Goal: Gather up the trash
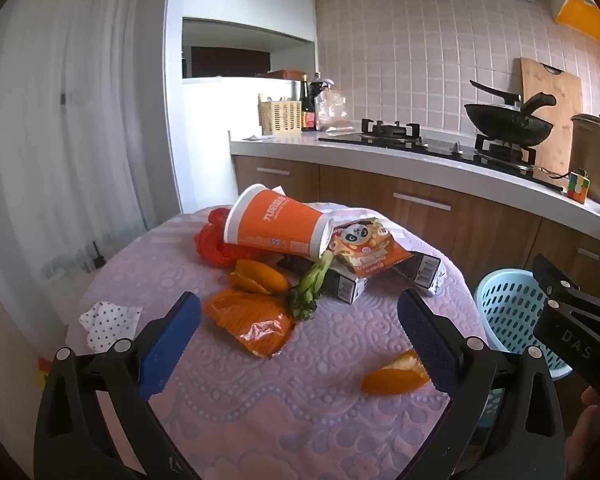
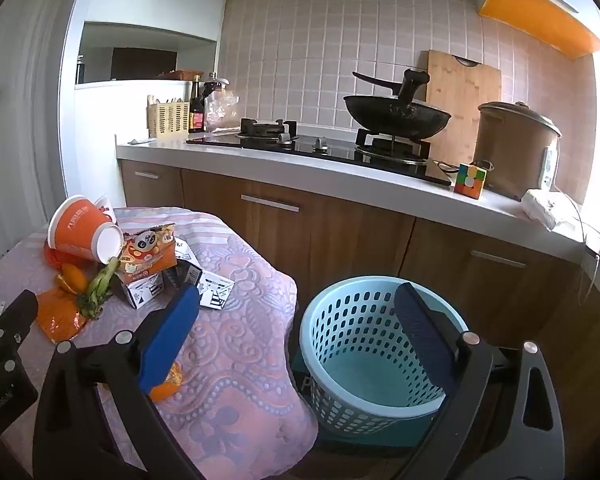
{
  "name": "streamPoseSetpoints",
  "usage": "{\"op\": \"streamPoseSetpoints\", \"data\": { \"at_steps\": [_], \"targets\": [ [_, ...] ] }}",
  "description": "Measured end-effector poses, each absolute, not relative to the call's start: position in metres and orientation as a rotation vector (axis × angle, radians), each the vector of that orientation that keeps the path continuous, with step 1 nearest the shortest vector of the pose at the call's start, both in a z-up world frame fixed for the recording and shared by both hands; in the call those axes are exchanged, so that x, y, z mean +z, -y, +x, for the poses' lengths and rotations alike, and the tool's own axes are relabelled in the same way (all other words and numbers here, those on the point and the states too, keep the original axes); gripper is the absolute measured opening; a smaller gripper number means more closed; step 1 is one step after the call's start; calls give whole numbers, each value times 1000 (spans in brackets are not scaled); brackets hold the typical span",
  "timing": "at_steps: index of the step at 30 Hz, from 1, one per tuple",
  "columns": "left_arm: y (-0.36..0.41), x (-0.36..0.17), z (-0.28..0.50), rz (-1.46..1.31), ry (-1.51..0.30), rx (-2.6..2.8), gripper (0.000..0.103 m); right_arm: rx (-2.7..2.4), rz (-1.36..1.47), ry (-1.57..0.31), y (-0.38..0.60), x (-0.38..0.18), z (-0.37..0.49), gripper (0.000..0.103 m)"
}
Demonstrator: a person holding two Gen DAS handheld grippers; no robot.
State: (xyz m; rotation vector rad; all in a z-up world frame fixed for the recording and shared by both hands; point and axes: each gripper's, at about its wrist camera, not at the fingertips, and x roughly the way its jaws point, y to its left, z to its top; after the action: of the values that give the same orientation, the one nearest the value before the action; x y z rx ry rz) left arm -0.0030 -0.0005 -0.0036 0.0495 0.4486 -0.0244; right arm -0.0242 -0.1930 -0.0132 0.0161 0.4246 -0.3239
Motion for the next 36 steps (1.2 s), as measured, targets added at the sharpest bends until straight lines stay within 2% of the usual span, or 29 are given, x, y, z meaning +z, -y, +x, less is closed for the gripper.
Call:
{"op": "streamPoseSetpoints", "data": {
  "at_steps": [36],
  "targets": [
    [-2, 1, -9, 31, -426, -73, 94, -294, 51, -359, 190, -6, -36, 92]
  ]
}}
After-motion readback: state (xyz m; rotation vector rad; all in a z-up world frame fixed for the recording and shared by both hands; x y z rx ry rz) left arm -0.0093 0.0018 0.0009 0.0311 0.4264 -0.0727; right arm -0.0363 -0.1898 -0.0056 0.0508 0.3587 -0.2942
